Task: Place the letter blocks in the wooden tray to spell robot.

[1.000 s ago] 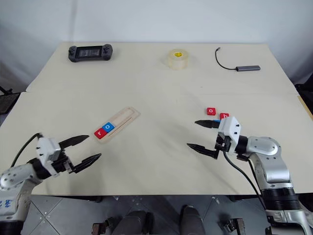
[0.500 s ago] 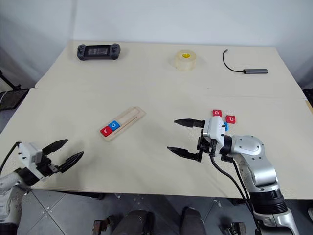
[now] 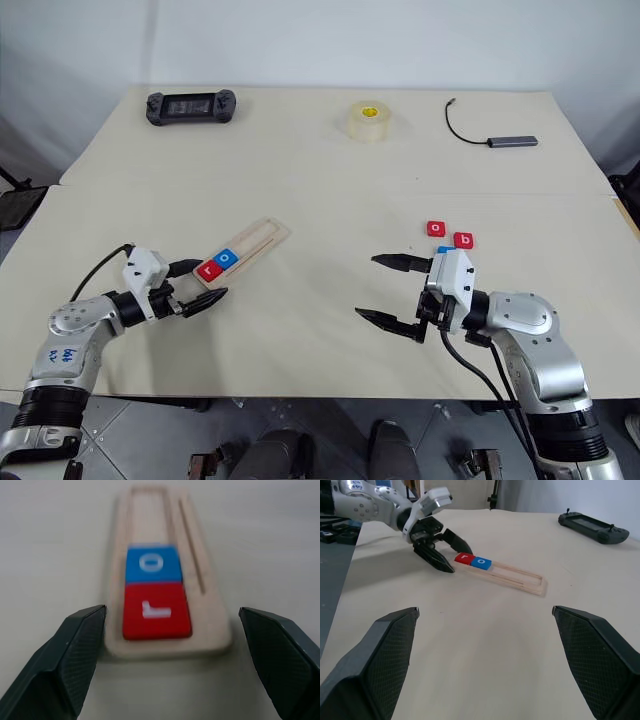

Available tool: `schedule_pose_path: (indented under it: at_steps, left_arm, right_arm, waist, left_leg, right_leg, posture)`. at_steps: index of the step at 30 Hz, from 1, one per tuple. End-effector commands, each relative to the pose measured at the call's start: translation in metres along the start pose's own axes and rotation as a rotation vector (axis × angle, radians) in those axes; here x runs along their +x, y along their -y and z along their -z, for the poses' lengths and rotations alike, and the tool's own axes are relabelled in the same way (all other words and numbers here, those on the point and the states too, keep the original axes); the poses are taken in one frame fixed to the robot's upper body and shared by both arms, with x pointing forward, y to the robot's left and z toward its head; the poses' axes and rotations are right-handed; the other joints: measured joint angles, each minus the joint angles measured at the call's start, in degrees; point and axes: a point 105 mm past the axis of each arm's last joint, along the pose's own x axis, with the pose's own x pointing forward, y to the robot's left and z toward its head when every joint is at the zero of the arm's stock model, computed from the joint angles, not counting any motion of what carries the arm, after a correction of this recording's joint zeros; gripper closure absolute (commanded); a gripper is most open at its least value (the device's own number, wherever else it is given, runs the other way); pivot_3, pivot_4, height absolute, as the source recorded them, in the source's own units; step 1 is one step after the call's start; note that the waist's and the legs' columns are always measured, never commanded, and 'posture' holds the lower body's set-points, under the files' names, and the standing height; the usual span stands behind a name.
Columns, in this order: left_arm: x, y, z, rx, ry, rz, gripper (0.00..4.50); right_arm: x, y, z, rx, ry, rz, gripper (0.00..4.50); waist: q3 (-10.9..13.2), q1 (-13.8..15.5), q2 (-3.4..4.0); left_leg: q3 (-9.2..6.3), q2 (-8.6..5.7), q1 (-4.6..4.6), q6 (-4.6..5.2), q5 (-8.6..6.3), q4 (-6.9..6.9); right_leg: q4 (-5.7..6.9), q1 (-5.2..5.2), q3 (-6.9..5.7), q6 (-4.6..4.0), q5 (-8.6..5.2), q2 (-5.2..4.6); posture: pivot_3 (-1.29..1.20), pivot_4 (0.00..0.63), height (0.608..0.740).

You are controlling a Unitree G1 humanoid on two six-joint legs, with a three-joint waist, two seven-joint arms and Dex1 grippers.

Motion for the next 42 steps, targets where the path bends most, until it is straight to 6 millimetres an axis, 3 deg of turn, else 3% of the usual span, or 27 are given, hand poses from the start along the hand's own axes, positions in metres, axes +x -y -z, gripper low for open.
schedule_pose_path:
  at_steps: [1, 4, 9, 12, 19, 24, 32, 37, 42]
  left_arm:
    - [-0.003, -0.005, 0.011, -0.011, -0.06, -0.036, 0.0]
    - [0.0, -0.001, 0.015, -0.026, -0.074, -0.013, 0.0]
    - [0.007, 0.005, 0.014, -0.029, -0.071, 0.017, 1.08]
    - [0.009, 0.006, 0.012, -0.015, -0.058, 0.023, 1.1]
    - [0.024, 0.037, -0.045, 0.144, 0.174, 0.232, 1.1]
    - [0.048, 0.077, -0.062, 0.261, 0.181, 0.472, 1.1]
    - [0.092, 0.124, -0.052, 0.38, 0.13, 0.737, 1.1]
    - [0.115, 0.128, -0.049, 0.386, 0.08, 0.739, 1.1]
    - [0.117, 0.132, -0.049, 0.382, 0.067, 0.776, 1.1]
  right_arm:
    - [-0.001, -0.001, -0.012, -0.033, 0.026, 0.008, 0.03]
    - [0.0, -0.002, -0.011, -0.027, 0.027, 0.015, 0.03]
    - [0.001, -0.003, -0.011, -0.025, 0.027, 0.022, 0.0]
    - [-0.002, -0.001, -0.01, -0.024, 0.018, 0.028, 0.0]
    - [-0.024, 0.001, -0.004, -0.014, -0.052, 0.071, 0.0]
    - [-0.052, -0.003, 0.003, 0.011, -0.129, 0.138, 0.0]
    - [-0.097, -0.02, 0.017, 0.052, -0.256, 0.273, 0.0]
    - [-0.111, -0.029, 0.017, 0.067, -0.287, 0.337, 0.0]
    - [-0.12, -0.035, 0.019, 0.082, -0.304, 0.388, 0.0]
  waist:
    - [0.0, 0.0, 0.0]
    - [0.0, 0.0, 0.0]
    - [0.0, 0.0, 0.0]
    - [0.0, 0.2, 0.0]
    - [0.0, 1.0, -0.02]
    - [0.0, 1.1, -0.03]
    - [0.0, 1.0, -0.06]
    - [0.1, 1.1, -0.12]
    - [0.1, 1.1, -0.12]
  left_leg:
    - [0.0, 0.0, 0.01, 0.0, 0.0, 0.03]
    - [0.0, 0.01, 0.04, 0.0, 0.0, 0.07]
    - [0.01, 0.01, 0.1, -0.02, 0.01, 0.09]
    - [0.01, 0.0, 0.1, -0.02, 0.01, 0.1]
    - [-0.05, -0.05, -0.04, 0.01, 0.01, 0.12]
    - [-0.06, -0.1, -0.07, 0.02, 0.01, 0.12]
    - [0.05, -0.11, -0.05, 0.08, 0.05, 0.12]
    - [0.09, -0.11, -0.04, 0.14, 0.08, 0.15]
    - [0.06, -0.12, -0.02, 0.15, 0.09, 0.15]
  right_leg:
    - [0.01, 0.02, 0.0, 0.0, 0.0, 0.0]
    - [0.05, 0.04, 0.02, 0.0, 0.0, -0.01]
    - [0.11, 0.05, 0.06, 0.0, 0.0, -0.02]
    - [0.12, 0.05, 0.06, 0.0, 0.0, -0.03]
    - [0.04, 0.02, -0.01, 0.0, 0.0, -0.09]
    - [-0.03, 0.07, -0.06, 0.01, 0.01, -0.11]
    - [-0.02, 0.1, -0.05, 0.04, 0.02, -0.04]
    - [-0.01, 0.12, 0.01, 0.1, 0.05, -0.04]
    - [-0.01, 0.12, 0.02, 0.12, 0.06, -0.07]
  posture:
    - [0.0, 0.15, 0.74]
    - [0.0, 0.15, 0.74]
    - [0.0, 0.15, 0.74]
    - [0.0, 0.15, 0.74]
    - [0.0, 0.15, 0.74]
    - [0.0, 0.15, 0.74]
    - [0.0, 0.15, 0.74]
    - [0.0, 0.15, 0.74]
    - [0.0, 0.15, 0.74]
